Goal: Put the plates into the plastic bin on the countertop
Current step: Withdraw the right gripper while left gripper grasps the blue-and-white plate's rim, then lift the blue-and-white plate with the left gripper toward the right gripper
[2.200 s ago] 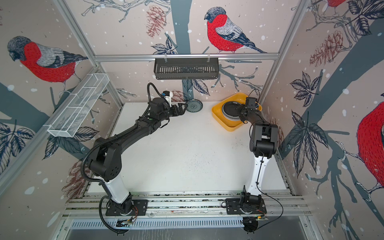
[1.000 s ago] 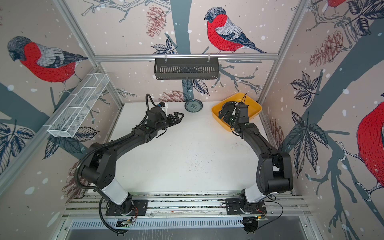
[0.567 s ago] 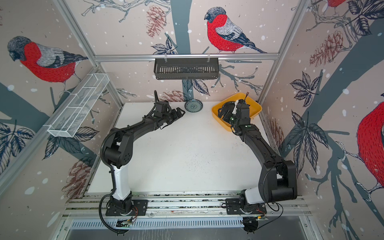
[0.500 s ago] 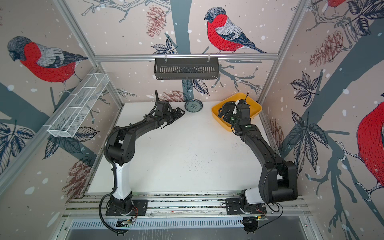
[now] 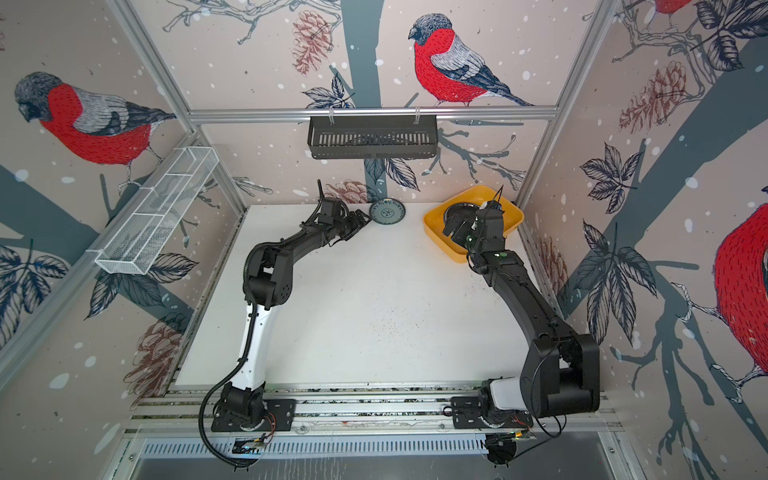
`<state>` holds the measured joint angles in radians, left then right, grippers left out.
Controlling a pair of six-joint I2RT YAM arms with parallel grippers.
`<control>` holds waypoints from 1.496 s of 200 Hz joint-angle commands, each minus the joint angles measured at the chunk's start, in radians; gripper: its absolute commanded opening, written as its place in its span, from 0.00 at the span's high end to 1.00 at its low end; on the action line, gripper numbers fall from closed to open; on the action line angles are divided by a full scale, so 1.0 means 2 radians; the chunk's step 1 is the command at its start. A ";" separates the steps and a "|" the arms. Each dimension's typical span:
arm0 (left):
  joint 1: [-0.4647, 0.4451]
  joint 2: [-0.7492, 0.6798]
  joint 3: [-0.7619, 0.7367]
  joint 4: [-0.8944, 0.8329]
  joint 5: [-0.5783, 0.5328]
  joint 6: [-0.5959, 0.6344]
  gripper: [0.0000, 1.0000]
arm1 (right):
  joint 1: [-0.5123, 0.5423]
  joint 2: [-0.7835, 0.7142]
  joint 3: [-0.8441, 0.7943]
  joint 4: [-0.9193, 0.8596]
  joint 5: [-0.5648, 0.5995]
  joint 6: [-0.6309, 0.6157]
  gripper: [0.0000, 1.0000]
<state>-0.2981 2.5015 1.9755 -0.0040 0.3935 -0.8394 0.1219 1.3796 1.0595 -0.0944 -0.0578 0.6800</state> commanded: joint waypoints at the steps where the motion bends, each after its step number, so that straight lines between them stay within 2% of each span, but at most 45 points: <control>1: 0.004 0.024 0.018 0.017 0.020 -0.028 0.21 | -0.004 -0.004 -0.007 -0.011 0.028 0.012 0.00; 95: 0.005 0.120 0.073 0.123 0.051 -0.125 0.27 | -0.007 -0.001 0.002 -0.037 0.063 0.046 0.00; 126: -0.002 0.152 0.107 0.135 0.057 -0.148 0.33 | -0.007 -0.003 0.009 -0.054 0.078 0.052 0.01; 183: -0.011 0.171 0.114 0.125 0.033 -0.172 0.54 | -0.007 -0.009 0.018 -0.072 0.095 0.055 0.00; 250: -0.013 0.165 0.111 0.054 -0.016 -0.174 0.84 | -0.013 -0.019 0.015 -0.082 0.099 0.047 0.01; 278: -0.014 0.160 0.107 0.049 -0.019 -0.175 0.90 | -0.020 -0.021 0.012 -0.079 0.094 0.044 0.01; 299: -0.014 0.144 0.081 0.080 -0.014 -0.177 0.93 | -0.025 -0.020 0.011 -0.074 0.086 0.041 0.01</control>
<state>-0.3241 2.7922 2.1956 0.3405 0.3832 -1.2007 0.0795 1.3430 1.0832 -0.2546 0.1253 0.7803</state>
